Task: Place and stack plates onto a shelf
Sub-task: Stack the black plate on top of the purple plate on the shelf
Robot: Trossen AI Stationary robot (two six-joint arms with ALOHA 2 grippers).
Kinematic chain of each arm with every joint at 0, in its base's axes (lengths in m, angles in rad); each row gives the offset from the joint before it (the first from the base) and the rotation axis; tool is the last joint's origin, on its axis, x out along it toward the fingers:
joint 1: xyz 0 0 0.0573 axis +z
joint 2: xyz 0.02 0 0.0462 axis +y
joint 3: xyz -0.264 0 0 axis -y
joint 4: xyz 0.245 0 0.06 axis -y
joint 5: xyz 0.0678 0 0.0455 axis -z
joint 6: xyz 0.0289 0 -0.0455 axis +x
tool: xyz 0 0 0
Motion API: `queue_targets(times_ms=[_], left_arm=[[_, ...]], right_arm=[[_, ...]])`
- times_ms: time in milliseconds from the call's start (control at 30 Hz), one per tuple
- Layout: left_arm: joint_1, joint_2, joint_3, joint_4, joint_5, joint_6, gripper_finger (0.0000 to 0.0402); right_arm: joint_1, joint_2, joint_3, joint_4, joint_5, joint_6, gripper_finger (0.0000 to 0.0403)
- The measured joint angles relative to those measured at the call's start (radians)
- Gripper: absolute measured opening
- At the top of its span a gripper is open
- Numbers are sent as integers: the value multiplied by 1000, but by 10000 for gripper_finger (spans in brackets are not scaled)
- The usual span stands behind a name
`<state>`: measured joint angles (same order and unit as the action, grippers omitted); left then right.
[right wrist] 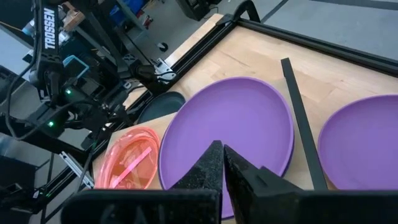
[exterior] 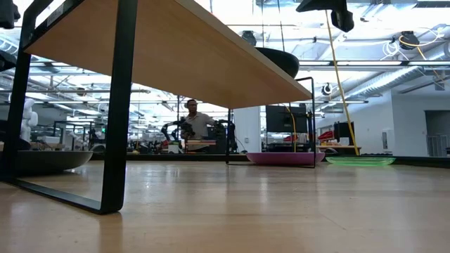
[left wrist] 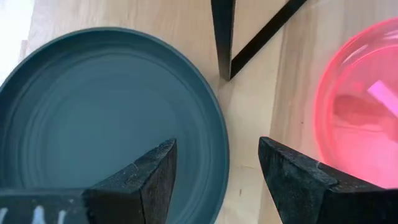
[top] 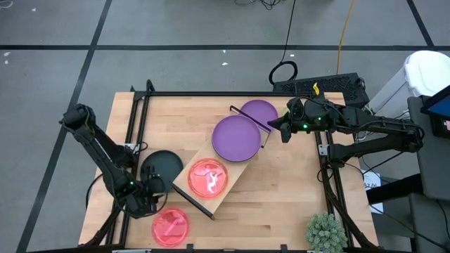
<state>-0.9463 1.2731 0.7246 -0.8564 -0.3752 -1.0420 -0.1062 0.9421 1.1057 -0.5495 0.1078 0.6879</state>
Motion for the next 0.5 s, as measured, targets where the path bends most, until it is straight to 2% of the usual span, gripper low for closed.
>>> queue_targets(times_ms=[267,500], left_arm=[[0,62,-56,161,10,-26,232],[0,69,-121,171,25,-83,231]], right_arm=[[0,0,0,0,0,-33,0],[0,0,0,0,0,-45,0]])
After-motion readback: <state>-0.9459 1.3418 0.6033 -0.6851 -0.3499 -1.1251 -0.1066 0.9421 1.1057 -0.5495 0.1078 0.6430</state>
